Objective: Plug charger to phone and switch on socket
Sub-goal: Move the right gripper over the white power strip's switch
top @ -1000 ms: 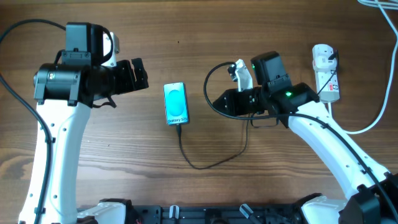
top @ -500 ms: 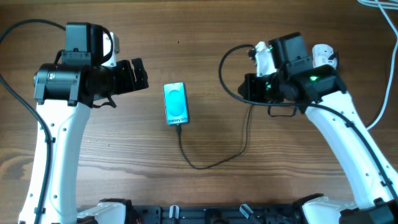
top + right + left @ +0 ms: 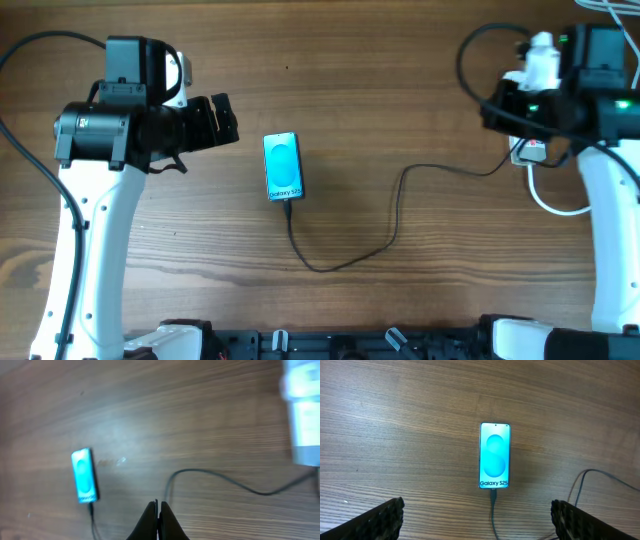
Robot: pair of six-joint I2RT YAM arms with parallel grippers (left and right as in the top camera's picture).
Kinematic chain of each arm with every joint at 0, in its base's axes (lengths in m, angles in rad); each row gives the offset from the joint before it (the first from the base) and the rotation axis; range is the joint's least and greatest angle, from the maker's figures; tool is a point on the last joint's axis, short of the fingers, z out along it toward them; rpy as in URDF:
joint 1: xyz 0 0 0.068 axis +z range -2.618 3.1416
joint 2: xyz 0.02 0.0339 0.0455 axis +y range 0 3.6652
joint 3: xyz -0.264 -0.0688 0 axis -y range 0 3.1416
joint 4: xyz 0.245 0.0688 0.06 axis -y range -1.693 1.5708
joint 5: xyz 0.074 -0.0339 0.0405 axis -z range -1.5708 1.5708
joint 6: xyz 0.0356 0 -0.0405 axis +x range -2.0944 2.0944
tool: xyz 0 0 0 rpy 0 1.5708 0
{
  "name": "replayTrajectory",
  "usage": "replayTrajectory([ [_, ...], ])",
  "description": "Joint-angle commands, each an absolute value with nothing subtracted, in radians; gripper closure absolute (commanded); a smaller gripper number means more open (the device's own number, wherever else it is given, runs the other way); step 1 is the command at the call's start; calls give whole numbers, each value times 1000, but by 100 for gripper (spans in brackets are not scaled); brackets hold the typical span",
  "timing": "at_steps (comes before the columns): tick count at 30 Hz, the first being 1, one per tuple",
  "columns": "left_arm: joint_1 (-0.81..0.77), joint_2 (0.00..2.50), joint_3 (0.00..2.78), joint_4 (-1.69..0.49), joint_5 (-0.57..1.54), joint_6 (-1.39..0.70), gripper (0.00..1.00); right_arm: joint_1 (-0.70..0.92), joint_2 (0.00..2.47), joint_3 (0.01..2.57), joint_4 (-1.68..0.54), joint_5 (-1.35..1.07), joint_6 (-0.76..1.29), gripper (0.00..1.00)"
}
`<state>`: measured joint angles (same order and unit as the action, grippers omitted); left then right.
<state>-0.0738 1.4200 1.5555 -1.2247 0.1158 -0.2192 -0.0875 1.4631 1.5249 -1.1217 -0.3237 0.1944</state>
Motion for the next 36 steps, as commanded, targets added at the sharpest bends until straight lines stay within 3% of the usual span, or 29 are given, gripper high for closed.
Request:
replayTrajectory([
  [1, -69, 1414, 1569, -1224, 103, -211, 0, -187, 1445, 1545, -1108, -315, 151, 96],
  [15, -69, 1414, 1569, -1224, 103, -211, 0, -531, 1609, 1544, -921, -394, 134, 96],
  [36, -69, 1414, 1569, -1224, 103, -211, 0, -563, 2035, 1544, -680, -434, 157, 96],
])
